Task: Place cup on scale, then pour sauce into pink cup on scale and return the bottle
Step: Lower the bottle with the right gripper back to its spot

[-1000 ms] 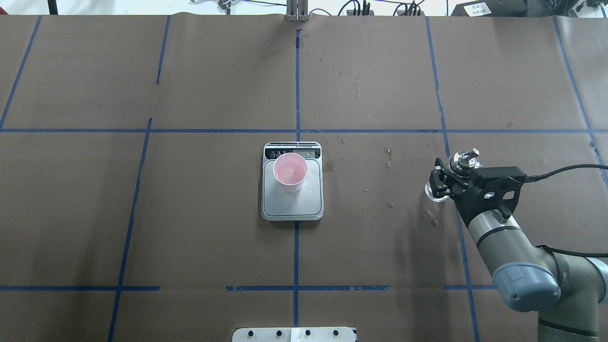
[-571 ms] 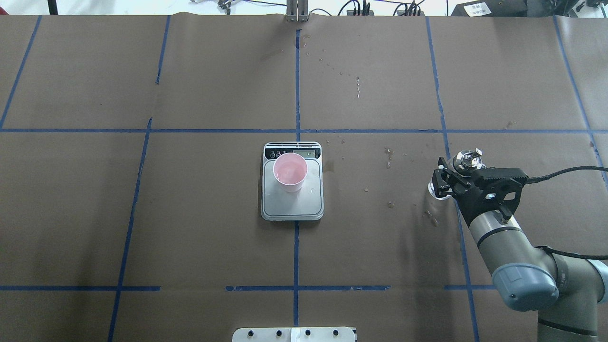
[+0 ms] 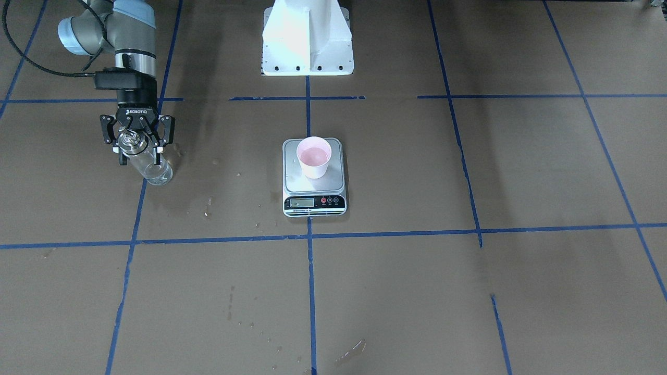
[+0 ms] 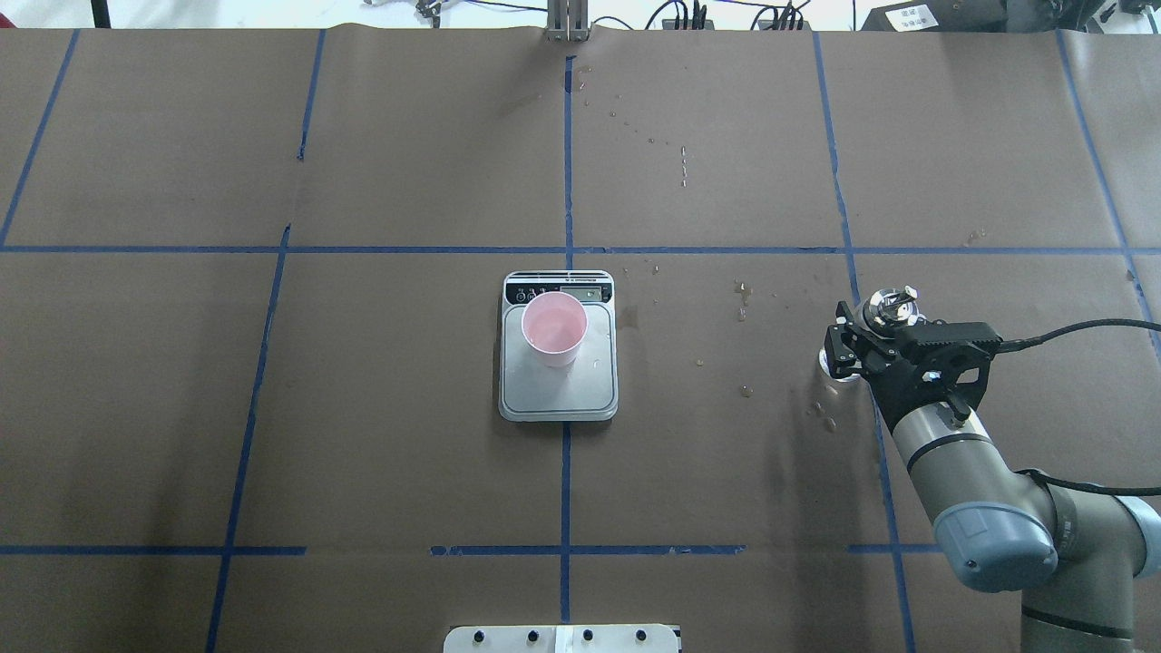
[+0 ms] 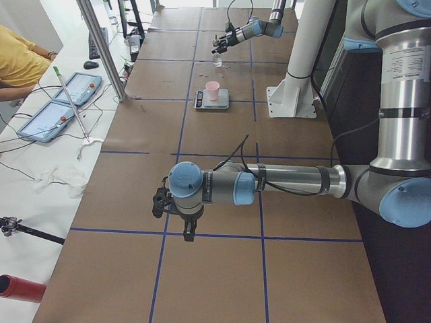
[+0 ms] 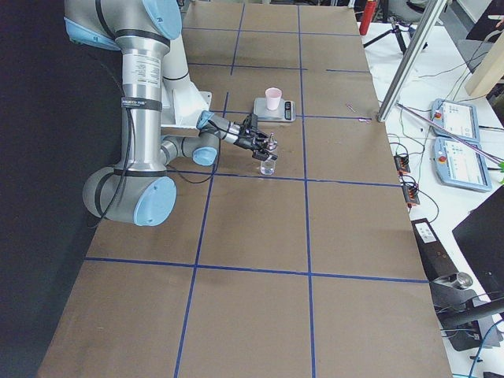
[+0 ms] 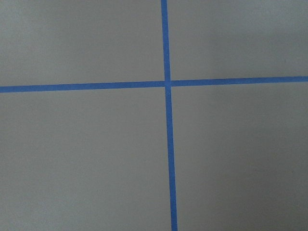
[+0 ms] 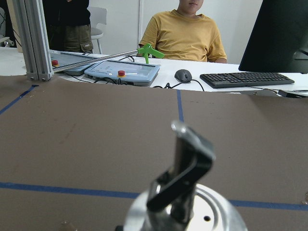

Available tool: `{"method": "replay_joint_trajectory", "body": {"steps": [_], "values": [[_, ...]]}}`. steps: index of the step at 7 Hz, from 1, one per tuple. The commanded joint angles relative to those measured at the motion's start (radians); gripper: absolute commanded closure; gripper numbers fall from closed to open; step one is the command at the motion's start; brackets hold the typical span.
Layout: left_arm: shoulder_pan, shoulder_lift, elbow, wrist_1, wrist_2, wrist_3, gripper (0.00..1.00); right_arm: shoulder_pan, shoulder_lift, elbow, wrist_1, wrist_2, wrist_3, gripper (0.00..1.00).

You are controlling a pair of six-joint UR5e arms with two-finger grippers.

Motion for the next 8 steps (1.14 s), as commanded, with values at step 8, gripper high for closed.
{"method": "replay_joint_trajectory", "body": {"steps": [8], "values": [[0.002, -0.006, 0.0, 0.0, -0.002, 0.001, 0.0, -0.005, -0.007, 0.005, 0.003, 0.001, -0.012, 0.0]]}}
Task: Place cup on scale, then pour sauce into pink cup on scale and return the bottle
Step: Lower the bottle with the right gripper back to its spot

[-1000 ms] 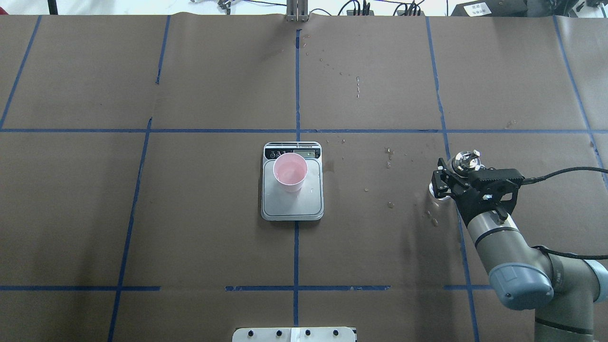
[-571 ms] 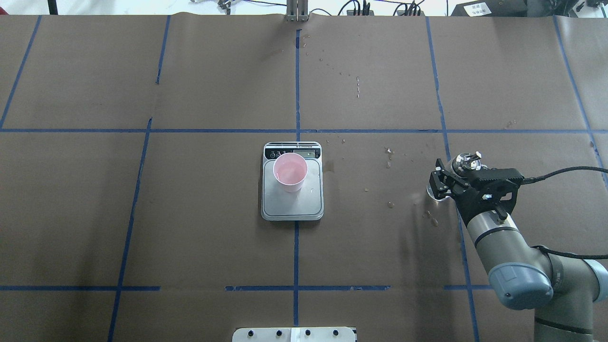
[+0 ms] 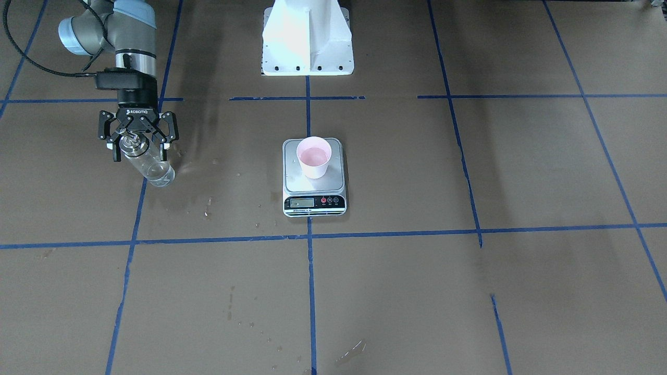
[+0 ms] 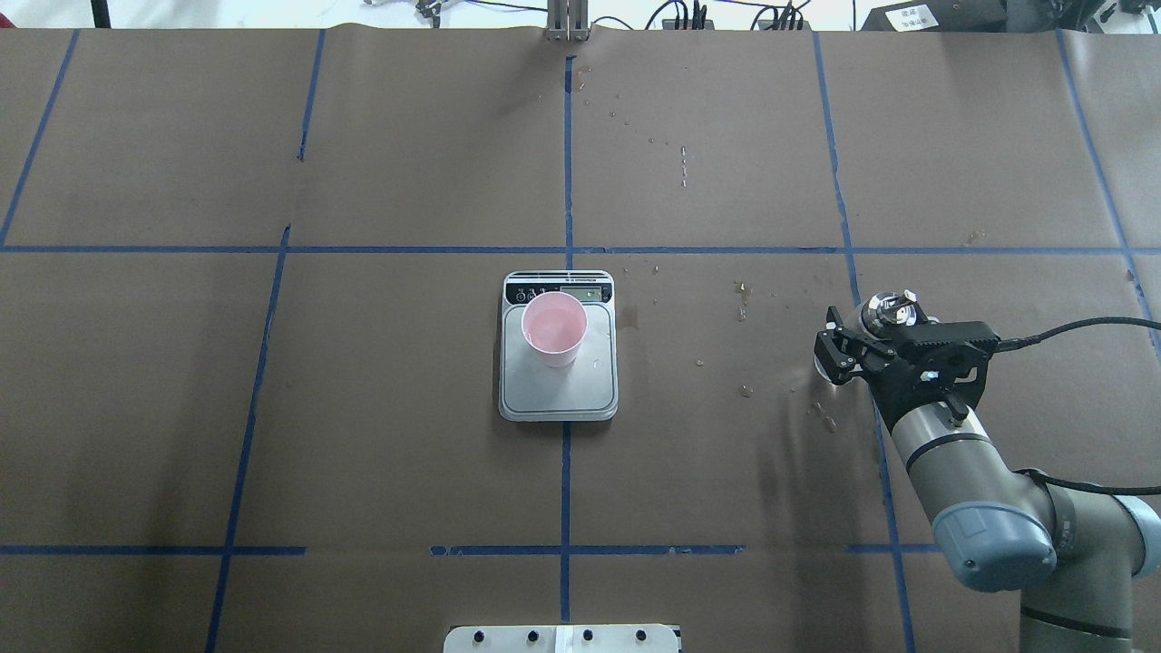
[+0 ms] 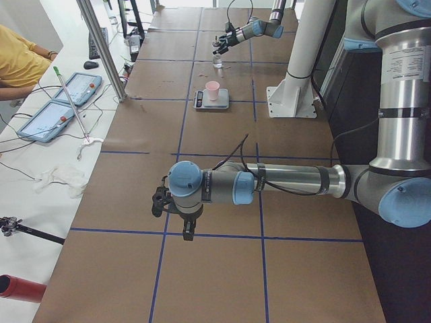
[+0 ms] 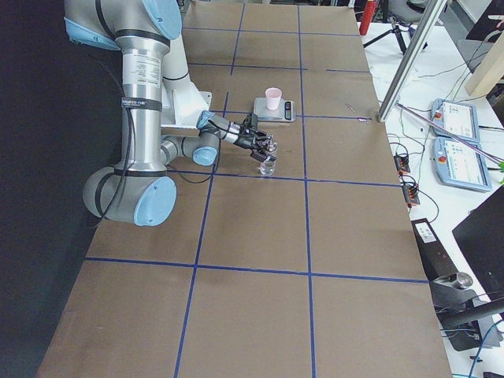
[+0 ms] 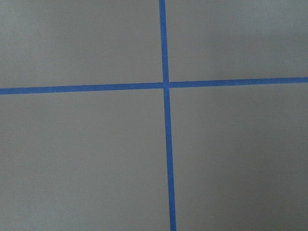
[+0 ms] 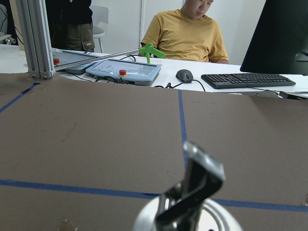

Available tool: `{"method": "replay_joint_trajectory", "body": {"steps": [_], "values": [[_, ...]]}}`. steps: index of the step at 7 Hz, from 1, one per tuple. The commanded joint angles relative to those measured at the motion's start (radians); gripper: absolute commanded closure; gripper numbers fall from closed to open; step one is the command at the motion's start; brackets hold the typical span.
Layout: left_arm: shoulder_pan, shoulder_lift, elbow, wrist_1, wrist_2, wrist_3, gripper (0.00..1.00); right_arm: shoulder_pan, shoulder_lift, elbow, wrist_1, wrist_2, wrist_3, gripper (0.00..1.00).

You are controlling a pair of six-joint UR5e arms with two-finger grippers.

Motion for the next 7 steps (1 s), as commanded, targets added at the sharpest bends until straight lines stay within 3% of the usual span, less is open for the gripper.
{"method": "replay_joint_trajectory", "body": {"steps": [1, 4, 7], "values": [[0.0, -0.003, 0.0, 0.0, 0.0, -0.001, 0.0, -0.029, -0.007, 0.004, 0.002, -0.012, 0.004, 0.0], [0.0, -0.003, 0.0, 0.0, 0.0, 0.0, 0.0, -0.139, -0.041, 0.002, 0.003, -0.058, 0.02, 0.0], [0.0, -0.003, -0.002, 0.0, 0.0, 0.0, 0.0, -0.155, -0.075, 0.002, 0.006, -0.069, 0.02, 0.0]]}}
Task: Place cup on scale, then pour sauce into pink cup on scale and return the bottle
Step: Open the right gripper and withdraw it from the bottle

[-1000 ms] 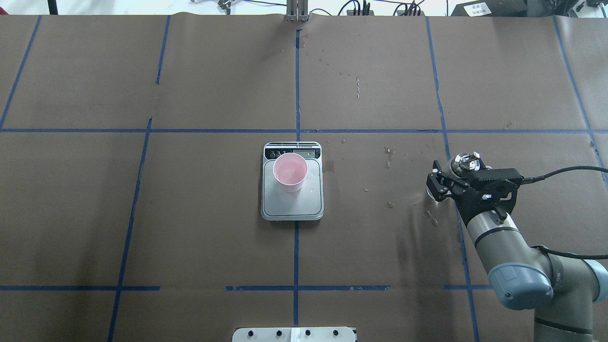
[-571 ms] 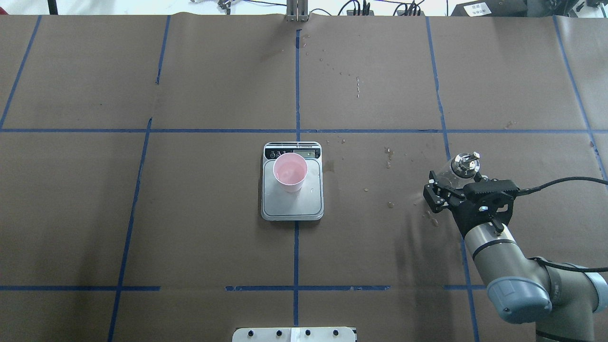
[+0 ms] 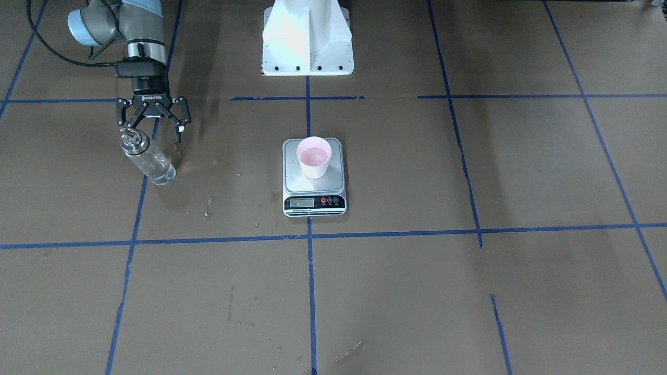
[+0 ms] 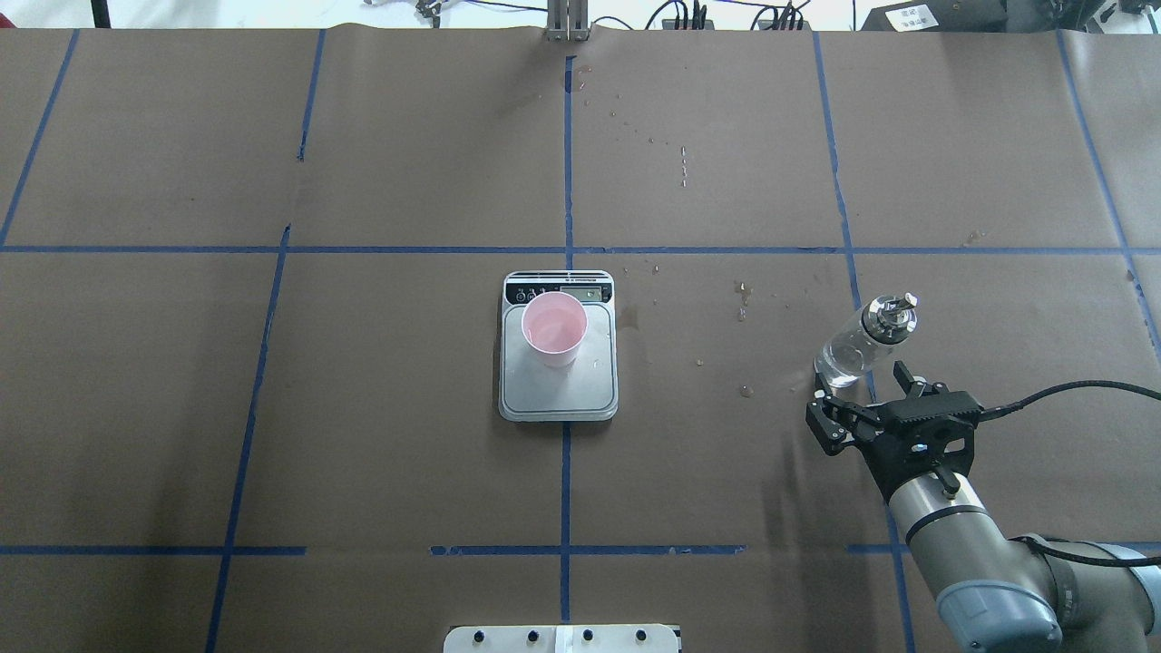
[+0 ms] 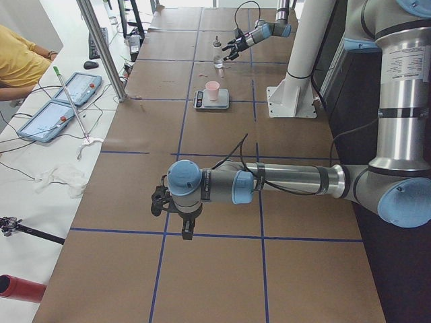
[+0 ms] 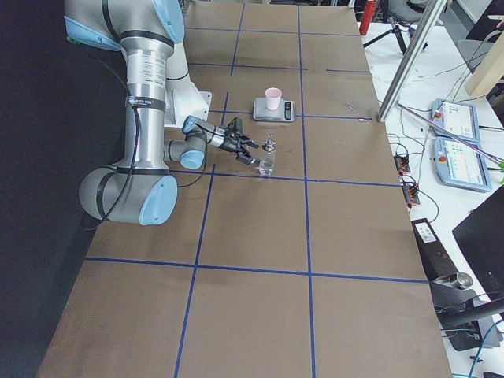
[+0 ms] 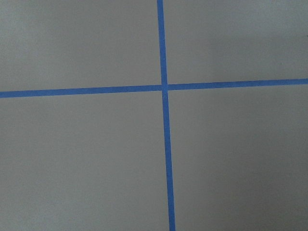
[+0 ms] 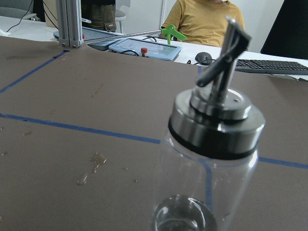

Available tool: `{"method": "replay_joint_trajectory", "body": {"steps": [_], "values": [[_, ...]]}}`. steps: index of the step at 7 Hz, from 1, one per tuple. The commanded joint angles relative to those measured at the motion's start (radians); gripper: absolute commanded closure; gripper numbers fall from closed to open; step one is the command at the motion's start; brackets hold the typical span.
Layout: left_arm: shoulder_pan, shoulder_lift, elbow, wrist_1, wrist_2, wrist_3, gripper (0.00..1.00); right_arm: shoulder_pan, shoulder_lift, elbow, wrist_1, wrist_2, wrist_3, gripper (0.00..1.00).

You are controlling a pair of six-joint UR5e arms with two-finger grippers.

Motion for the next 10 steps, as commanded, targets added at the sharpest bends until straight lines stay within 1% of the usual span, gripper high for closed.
{"method": "replay_joint_trajectory", "body": {"steps": [1, 3, 4, 5, 6, 7, 9, 10], "values": [[0.0, 0.0, -0.001, 0.0, 0.0, -0.002, 0.0, -0.005, -0.056, 0.002, 0.019, 0.003, -0.001, 0.0], [0.0, 0.0, -0.004, 0.0, -0.002, -0.002, 0.0, -0.002, -0.223, 0.001, 0.212, 0.041, -0.047, 0.0], [0.0, 0.0, -0.004, 0.0, -0.002, 0.0, 0.0, -0.001, -0.256, -0.013, 0.279, 0.043, -0.106, 0.0], [0.0, 0.0, -0.004, 0.0, -0.002, 0.0, 0.0, 0.001, -0.257, -0.042, 0.326, 0.044, -0.151, 0.0], [0.0, -0.002, -0.004, 0.0, -0.002, 0.0, 0.0, 0.062, -0.259, -0.051, 0.337, 0.134, -0.199, 0.0], [0.0, -0.002, -0.004, 0.0, -0.002, 0.0, 0.0, 0.175, -0.257, -0.061, 0.347, 0.279, -0.258, 0.0], [0.0, -0.002, -0.004, -0.002, -0.002, 0.0, 0.0, 0.42, -0.259, -0.088, 0.451, 0.601, -0.476, 0.0], [0.0, -0.002, -0.004, 0.0, -0.002, 0.0, 0.0, 0.553, -0.256, -0.102, 0.464, 0.779, -0.547, 0.0]]}}
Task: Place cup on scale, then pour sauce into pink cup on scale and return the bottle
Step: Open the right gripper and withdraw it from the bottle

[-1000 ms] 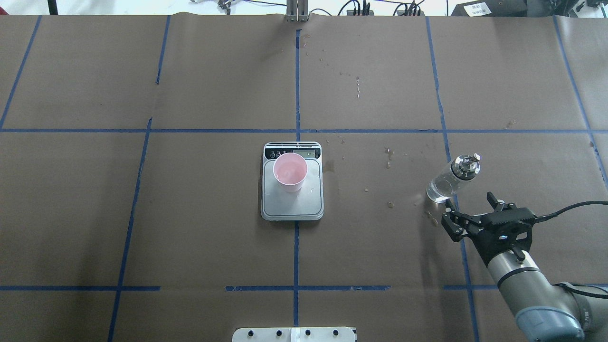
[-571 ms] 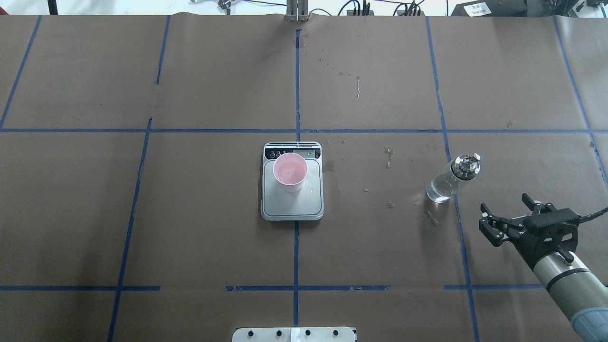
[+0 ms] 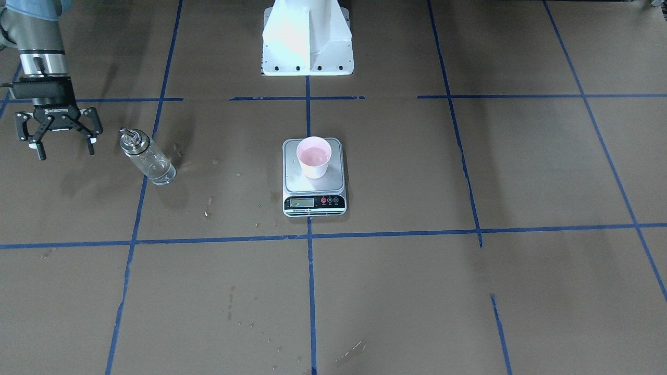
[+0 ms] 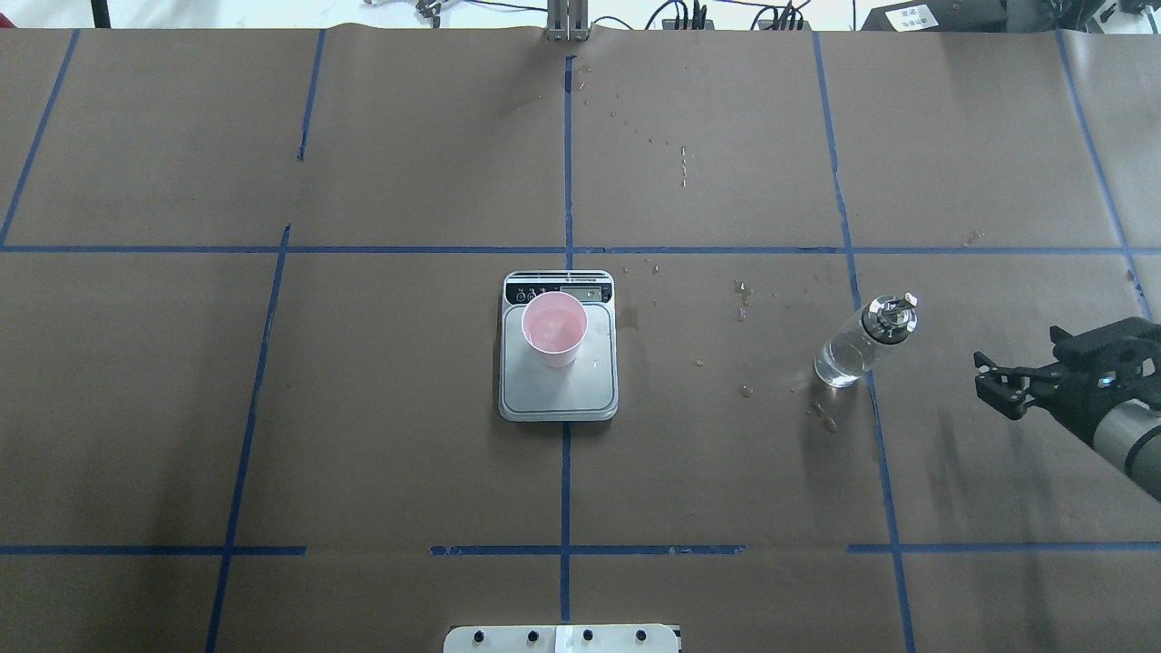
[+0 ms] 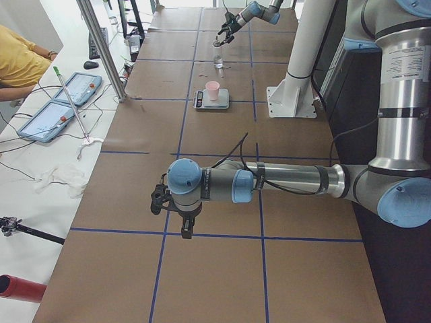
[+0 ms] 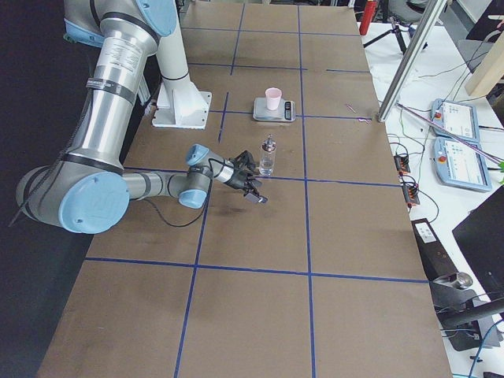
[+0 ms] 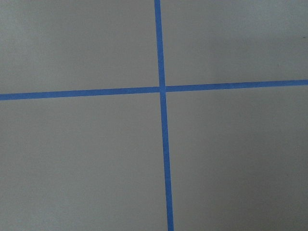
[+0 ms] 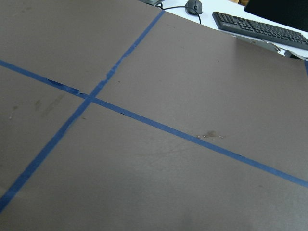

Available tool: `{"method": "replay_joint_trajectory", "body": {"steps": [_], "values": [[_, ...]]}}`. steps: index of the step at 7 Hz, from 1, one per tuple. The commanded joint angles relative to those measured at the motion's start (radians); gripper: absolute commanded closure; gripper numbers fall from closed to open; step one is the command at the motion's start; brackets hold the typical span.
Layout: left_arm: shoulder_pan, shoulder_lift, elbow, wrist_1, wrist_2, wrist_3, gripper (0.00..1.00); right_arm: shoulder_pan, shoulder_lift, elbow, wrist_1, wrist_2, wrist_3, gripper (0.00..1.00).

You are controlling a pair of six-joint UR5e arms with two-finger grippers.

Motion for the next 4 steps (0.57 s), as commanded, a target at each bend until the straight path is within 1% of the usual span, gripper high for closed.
{"method": "replay_joint_trajectory", "body": {"steps": [1, 2, 4], "values": [[0.0, -0.002, 0.0, -0.001, 0.0, 0.0, 0.0, 0.248, 0.0, -0.071, 0.03, 0.278, -0.101, 0.0], [0.0, -0.002, -0.001, -0.001, -0.002, 0.0, 0.0, 0.312, 0.009, -0.137, 0.06, 0.329, -0.107, 0.0], [0.0, -0.002, -0.001, -0.001, -0.002, 0.0, 0.0, 0.411, 0.006, -0.223, 0.101, 0.367, -0.11, 0.0]]}}
